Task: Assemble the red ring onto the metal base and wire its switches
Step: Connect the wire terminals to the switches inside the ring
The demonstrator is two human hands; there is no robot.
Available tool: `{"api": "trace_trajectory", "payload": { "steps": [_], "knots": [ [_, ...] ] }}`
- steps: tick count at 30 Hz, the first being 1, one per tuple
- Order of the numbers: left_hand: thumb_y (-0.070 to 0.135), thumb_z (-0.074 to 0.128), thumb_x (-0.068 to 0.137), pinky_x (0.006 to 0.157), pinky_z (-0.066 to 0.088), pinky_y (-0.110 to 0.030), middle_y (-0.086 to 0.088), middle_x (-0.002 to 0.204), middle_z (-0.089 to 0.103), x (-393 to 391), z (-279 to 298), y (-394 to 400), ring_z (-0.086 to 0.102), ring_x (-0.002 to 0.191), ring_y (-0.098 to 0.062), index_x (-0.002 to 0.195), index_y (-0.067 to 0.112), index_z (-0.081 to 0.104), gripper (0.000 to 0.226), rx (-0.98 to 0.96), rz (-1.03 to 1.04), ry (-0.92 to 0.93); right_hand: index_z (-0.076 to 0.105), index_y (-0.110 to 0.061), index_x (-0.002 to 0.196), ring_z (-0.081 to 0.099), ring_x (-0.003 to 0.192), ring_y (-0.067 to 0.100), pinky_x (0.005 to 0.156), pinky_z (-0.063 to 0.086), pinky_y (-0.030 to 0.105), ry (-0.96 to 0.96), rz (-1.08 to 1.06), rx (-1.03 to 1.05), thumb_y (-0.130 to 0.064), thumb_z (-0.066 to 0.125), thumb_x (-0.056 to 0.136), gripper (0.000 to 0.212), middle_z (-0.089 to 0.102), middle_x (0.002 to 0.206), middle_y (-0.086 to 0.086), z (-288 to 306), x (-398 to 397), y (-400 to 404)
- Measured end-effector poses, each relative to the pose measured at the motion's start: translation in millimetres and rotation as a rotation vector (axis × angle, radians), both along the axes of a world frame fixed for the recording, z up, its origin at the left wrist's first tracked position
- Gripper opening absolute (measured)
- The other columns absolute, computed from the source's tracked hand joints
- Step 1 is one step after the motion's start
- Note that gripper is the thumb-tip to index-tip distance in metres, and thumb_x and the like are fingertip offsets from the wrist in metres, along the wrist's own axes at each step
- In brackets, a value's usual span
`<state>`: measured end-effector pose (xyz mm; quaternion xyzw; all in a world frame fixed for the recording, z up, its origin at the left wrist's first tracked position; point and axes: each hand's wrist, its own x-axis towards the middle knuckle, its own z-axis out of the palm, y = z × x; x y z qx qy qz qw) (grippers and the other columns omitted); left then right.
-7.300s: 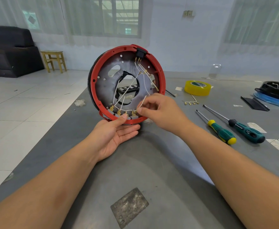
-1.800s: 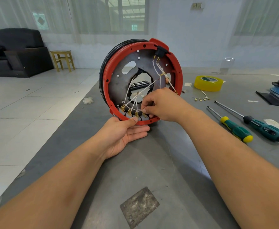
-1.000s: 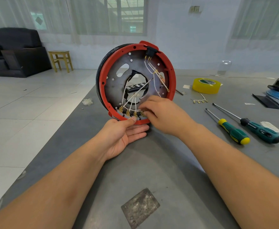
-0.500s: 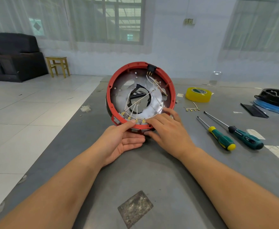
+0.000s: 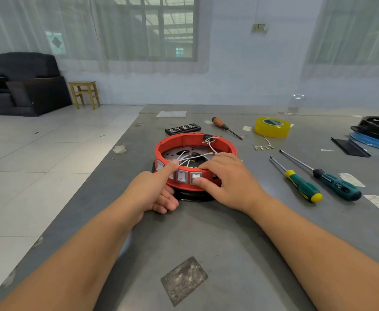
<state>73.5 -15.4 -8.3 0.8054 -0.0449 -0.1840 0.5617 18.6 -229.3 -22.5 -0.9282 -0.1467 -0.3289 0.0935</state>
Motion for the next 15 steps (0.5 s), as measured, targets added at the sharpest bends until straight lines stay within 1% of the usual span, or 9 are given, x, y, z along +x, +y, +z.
{"api": "trace_trajectory", "payload": {
  "steps": [4,6,8,9,10,12,13,14,15],
  "knots": [
    [0.085,0.049,0.088,0.042,0.048,-0.021,-0.019,0.075,0.078,-1,4,3,0.07,0.051,-0.019,0.097,-0.002,0.071,0.091,0.115,-0.06,0.026,0.072,-0.019,0.106,0.063,0.102,0.017,0.105,0.041,0.035,0.033,0.027,0.016,-0.053,0.055,0.096,0.039,0.072,0.098,-0.005,2,0,-3],
    [0.09,0.037,0.088,0.048,0.047,-0.024,-0.014,0.068,0.076,-2,5,3,0.069,0.048,-0.017,0.086,0.002,0.074,0.095,0.28,-0.085,-0.061,0.072,-0.019,0.103,0.062,0.098,0.015,0.103,0.042,0.035,0.036,0.049,0.035,-0.049,0.057,0.097,0.035,0.072,0.095,-0.006,2,0,-4],
    [0.091,0.03,0.088,0.057,0.048,-0.029,-0.004,0.055,0.071,-2,2,5,0.069,0.05,-0.019,0.071,0.01,0.071,0.092,0.465,-0.012,-0.32,0.073,-0.019,0.101,0.062,0.095,0.014,0.101,0.042,0.035,0.042,0.063,0.05,-0.046,0.057,0.097,0.032,0.071,0.091,-0.006,4,0,-5],
    [0.089,0.032,0.09,0.059,0.047,-0.031,0.002,0.051,0.067,0,-1,8,0.067,0.054,-0.021,0.065,0.015,0.065,0.084,0.509,0.062,-0.493,0.073,-0.019,0.1,0.062,0.094,0.014,0.101,0.042,0.034,0.048,0.066,0.054,-0.046,0.057,0.098,0.031,0.071,0.09,-0.006,4,1,-5],
    [0.084,0.037,0.093,0.058,0.045,-0.031,0.006,0.053,0.063,2,-4,11,0.065,0.06,-0.021,0.064,0.019,0.059,0.074,0.51,0.128,-0.661,0.073,-0.019,0.1,0.062,0.093,0.013,0.1,0.042,0.034,0.053,0.067,0.059,-0.045,0.057,0.098,0.03,0.071,0.09,-0.006,4,1,-6],
    [0.066,0.052,0.098,0.06,0.043,-0.032,0.011,0.068,0.061,4,-8,15,0.061,0.071,-0.015,0.075,0.029,0.057,0.043,0.394,0.157,-0.935,0.073,-0.019,0.098,0.06,0.091,0.011,0.099,0.042,0.031,0.061,0.075,0.071,-0.043,0.059,0.098,0.028,0.07,0.088,-0.007,4,1,-6],
    [0.056,0.058,0.098,0.067,0.047,-0.033,0.013,0.082,0.064,6,-9,16,0.061,0.08,-0.013,0.087,0.033,0.061,0.027,0.319,0.117,-1.038,0.073,-0.019,0.097,0.059,0.089,0.01,0.097,0.041,0.029,0.062,0.082,0.076,-0.042,0.06,0.098,0.026,0.069,0.087,-0.008,4,0,-6],
    [0.05,0.06,0.099,0.079,0.05,-0.036,0.013,0.099,0.068,7,-11,16,0.062,0.094,-0.012,0.101,0.033,0.066,0.018,0.277,0.046,-1.099,0.073,-0.019,0.096,0.057,0.087,0.008,0.095,0.04,0.027,0.061,0.091,0.083,-0.041,0.061,0.098,0.025,0.068,0.086,-0.009,5,0,-7],
    [0.049,0.06,0.097,0.095,0.049,-0.04,0.013,0.117,0.068,9,-15,16,0.061,0.114,-0.012,0.116,0.032,0.068,0.026,0.287,-0.042,-1.122,0.073,-0.019,0.095,0.056,0.086,0.006,0.093,0.039,0.025,0.065,0.1,0.094,-0.04,0.061,0.098,0.024,0.068,0.085,-0.009,5,-1,-7]
  ]
}}
